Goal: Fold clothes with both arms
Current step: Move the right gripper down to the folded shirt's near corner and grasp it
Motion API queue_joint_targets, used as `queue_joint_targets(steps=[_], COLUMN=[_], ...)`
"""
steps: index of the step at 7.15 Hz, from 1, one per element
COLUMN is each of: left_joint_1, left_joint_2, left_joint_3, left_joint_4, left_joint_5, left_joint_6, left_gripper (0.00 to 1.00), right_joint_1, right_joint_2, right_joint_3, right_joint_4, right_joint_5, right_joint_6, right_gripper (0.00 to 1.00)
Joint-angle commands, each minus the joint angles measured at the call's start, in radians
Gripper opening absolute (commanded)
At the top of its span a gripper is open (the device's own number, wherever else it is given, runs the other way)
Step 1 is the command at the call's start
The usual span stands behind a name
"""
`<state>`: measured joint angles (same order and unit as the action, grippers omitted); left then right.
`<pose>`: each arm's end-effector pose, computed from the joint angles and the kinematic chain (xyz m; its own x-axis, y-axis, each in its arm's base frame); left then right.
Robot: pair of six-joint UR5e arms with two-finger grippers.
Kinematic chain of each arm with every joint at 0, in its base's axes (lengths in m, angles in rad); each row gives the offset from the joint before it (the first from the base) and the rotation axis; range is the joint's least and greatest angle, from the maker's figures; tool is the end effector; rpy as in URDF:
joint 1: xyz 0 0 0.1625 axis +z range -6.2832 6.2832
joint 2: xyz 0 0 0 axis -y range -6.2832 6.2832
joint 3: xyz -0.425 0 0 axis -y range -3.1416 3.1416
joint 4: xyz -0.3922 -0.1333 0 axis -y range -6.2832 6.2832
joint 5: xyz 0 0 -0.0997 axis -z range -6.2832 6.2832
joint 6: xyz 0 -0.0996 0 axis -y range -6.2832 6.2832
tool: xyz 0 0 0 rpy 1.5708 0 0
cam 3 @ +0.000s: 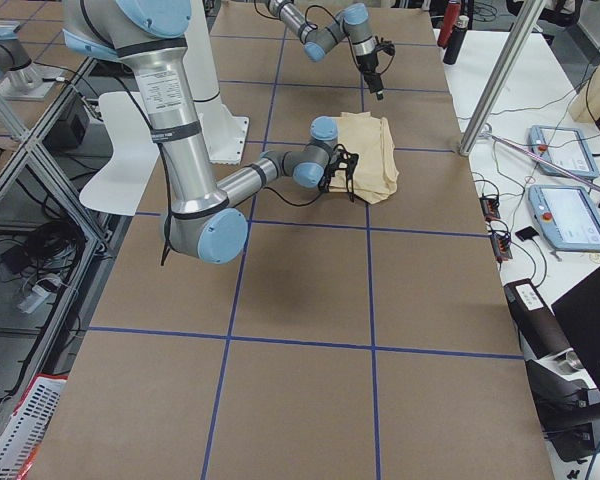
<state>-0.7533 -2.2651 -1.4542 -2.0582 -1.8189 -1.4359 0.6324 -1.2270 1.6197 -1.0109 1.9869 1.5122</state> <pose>0.4604 -0.5810 0.2345 0.4182 -0.2135 -0.8829 0.4543 0.8909 -0.0002 -0.4593 -0.4519 0.3841 0.4828 0.2874 0.8272 -0.2471 0.9509 -0.1861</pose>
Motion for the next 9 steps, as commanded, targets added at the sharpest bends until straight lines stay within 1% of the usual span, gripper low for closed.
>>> queue_joint_targets(steps=[1, 2, 4, 5, 6, 9], left_joint_1=[0.0, 0.002, 0.002, 0.002, 0.002, 0.005], left_joint_2=[0.001, -0.001, 0.001, -0.001, 0.001, 0.009], left_joint_3=[0.0, 0.0, 0.0, 0.0, 0.0, 0.0], left_joint_4=[0.003, 0.003, 0.003, 0.003, 0.003, 0.003], left_joint_5=[0.009, 0.009, 0.009, 0.009, 0.009, 0.009], left_joint_6=[0.0, 0.0, -0.001, -0.001, -0.001, 0.0], left_gripper=[0.99, 0.99, 0.99, 0.99, 0.99, 0.99], right_joint_1=[0.016, 0.035, 0.039, 0.039, 0.012, -0.13], right_joint_2=[0.0, 0.0, 0.001, 0.001, -0.011, -0.002], right_joint_3=[0.0, 0.0, 0.026, 0.052, 0.087, 0.167], right_joint_4=[-0.002, 0.0, 0.0, 0.001, 0.002, 0.002], right_joint_5=[0.038, 0.088, 0.156, 0.165, 0.165, 0.165], right_joint_6=[-0.003, -0.003, -0.001, 0.0, 0.009, 0.158], right_gripper=[0.0, 0.0, 0.0, 0.0, 0.0, 0.0])
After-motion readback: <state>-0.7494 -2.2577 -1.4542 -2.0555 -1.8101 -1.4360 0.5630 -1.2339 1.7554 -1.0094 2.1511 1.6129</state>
